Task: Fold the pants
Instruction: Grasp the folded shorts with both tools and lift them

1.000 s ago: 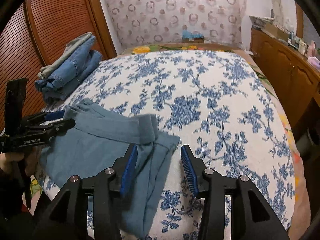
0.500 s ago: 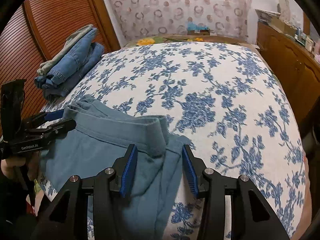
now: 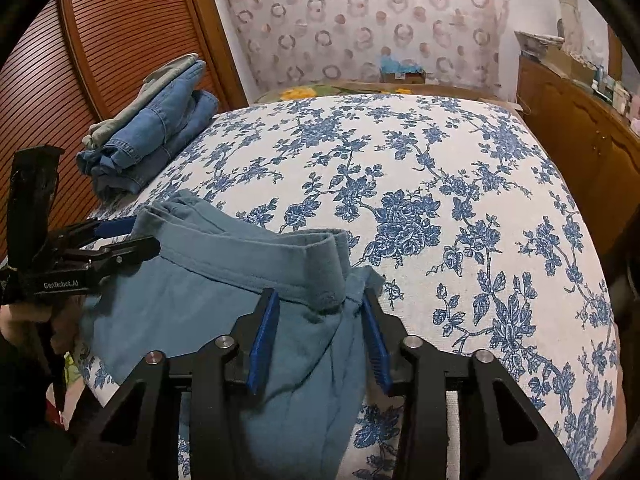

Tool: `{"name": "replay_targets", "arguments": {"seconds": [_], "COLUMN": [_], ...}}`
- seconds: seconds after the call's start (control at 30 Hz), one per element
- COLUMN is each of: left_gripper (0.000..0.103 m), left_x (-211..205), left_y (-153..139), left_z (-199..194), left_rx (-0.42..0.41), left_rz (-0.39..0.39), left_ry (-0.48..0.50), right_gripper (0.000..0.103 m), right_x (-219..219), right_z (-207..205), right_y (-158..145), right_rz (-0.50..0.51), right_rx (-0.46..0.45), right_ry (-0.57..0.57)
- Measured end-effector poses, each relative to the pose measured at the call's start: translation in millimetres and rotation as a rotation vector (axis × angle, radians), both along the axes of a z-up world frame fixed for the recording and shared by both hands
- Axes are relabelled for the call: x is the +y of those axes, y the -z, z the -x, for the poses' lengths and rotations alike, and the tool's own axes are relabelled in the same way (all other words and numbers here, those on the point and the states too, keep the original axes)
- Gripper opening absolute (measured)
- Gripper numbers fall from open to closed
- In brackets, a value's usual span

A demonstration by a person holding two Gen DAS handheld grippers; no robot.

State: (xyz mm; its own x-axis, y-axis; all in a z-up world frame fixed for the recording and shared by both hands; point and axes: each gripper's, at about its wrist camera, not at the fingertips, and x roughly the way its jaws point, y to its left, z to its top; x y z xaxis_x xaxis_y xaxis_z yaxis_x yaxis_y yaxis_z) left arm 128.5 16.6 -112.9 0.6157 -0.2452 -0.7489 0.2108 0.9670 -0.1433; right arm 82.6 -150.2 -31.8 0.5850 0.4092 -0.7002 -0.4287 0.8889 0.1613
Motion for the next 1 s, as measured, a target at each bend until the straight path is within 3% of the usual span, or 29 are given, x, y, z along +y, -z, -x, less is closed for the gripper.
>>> {"name": "replay_targets", "arguments": {"seconds": [0.23, 0.43, 0.5, 0.57, 1.0], "left_gripper": [0.065, 0.039, 0.028, 0.023, 0.018], "left_x": [3, -1, -6, -10, -13], "left_y": [0, -2, -4, -9, -59], "left_z": [0, 0, 5, 11, 41], "left_rx": [0.0, 0.01, -0.006, -0.037, -0.179], "left_rz": [0.031, 0.087, 0.076, 0.054, 0.088], "left_ry": [0.016, 0.05, 0.065, 0.068, 0.075], "right_gripper": [0.028, 0.02, 0.017, 0.013, 0.01], "right_x": [2, 2, 1, -2, -7], "right_z": [-1, -1, -1, 0, 22], "right_y": [-1, -1, -1, -1, -29], "right_rz": [0.014, 0.007, -0.011, -0.036, -0.084], "right_rx": [0.003, -0.003, -0.001, -0.001, -0.11], "right_ry": [-0.007, -0.015, -0.017, -0.013, -0.021]}}
